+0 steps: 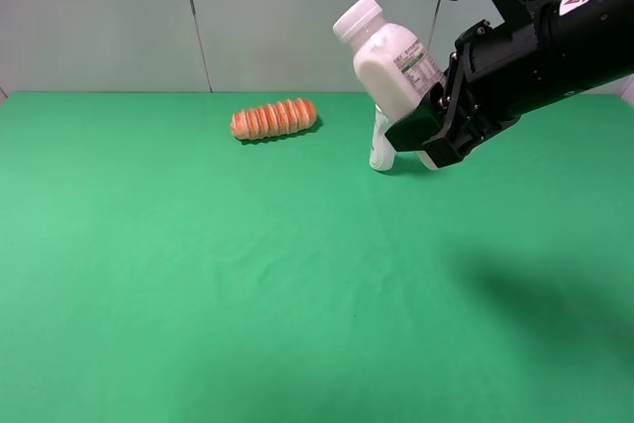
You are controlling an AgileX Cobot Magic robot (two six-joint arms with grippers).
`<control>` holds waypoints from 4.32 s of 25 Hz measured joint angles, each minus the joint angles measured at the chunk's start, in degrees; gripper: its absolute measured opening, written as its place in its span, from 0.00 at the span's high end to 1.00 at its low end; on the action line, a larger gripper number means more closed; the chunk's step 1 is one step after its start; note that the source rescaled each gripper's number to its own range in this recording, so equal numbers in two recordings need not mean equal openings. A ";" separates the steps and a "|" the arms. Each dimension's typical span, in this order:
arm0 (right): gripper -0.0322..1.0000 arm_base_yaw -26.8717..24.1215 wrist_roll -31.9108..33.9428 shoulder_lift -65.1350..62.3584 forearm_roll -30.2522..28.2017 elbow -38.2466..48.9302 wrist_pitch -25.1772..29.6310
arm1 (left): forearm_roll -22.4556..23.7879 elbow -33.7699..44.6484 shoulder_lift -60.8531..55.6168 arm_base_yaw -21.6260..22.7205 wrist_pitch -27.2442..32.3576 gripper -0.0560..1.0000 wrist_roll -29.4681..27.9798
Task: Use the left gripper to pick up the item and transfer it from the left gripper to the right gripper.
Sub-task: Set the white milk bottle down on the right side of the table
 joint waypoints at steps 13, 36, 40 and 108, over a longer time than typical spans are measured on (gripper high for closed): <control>0.95 0.00 0.00 0.00 0.00 0.00 0.05 | 6.05 34.63 -35.07 0.00 -0.06 0.00 -6.40; 0.95 0.00 5.15 0.00 0.00 0.00 0.51 | 6.37 50.69 -52.13 0.00 -6.61 0.00 -7.86; 0.95 0.00 5.82 0.00 -0.12 0.00 0.53 | 6.37 50.69 -52.13 0.00 -6.75 0.00 -7.86; 0.97 -18.14 38.59 25.93 -23.67 -0.02 6.69 | 6.37 50.69 -52.60 24.02 -6.93 0.00 -7.84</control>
